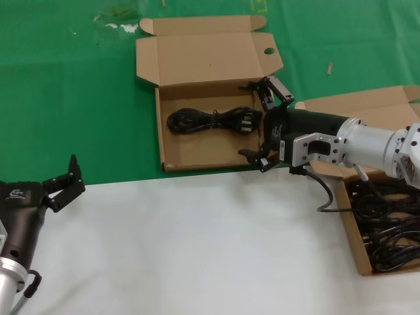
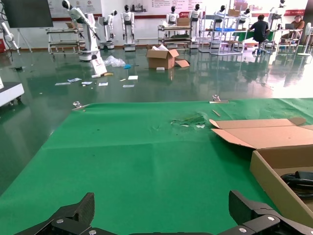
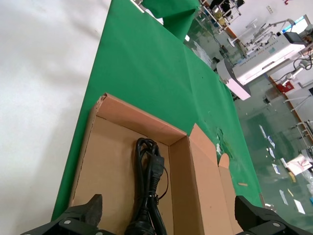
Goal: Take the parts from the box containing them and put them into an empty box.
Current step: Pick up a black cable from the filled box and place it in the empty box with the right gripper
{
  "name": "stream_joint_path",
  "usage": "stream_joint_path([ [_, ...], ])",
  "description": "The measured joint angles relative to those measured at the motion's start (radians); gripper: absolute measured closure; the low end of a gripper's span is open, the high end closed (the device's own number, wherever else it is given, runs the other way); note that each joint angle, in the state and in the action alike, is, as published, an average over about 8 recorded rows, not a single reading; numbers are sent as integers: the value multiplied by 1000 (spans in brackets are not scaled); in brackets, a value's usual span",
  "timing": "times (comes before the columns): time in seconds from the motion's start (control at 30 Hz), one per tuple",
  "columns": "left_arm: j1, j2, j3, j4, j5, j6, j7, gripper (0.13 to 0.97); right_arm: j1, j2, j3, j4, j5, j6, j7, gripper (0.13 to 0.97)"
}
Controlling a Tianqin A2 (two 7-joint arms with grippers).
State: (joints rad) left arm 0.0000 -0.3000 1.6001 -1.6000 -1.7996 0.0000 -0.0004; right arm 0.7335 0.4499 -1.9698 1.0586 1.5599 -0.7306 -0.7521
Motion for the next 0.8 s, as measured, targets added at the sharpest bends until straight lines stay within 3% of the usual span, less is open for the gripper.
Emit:
stream_joint_path([
  [0.2,0,0,0,0,0,0,0,132,0,0,0,0,0,0,0,160],
  [0.8,0,0,0,0,0,0,0,132,-70,-14,35,52,23,70,72,129],
])
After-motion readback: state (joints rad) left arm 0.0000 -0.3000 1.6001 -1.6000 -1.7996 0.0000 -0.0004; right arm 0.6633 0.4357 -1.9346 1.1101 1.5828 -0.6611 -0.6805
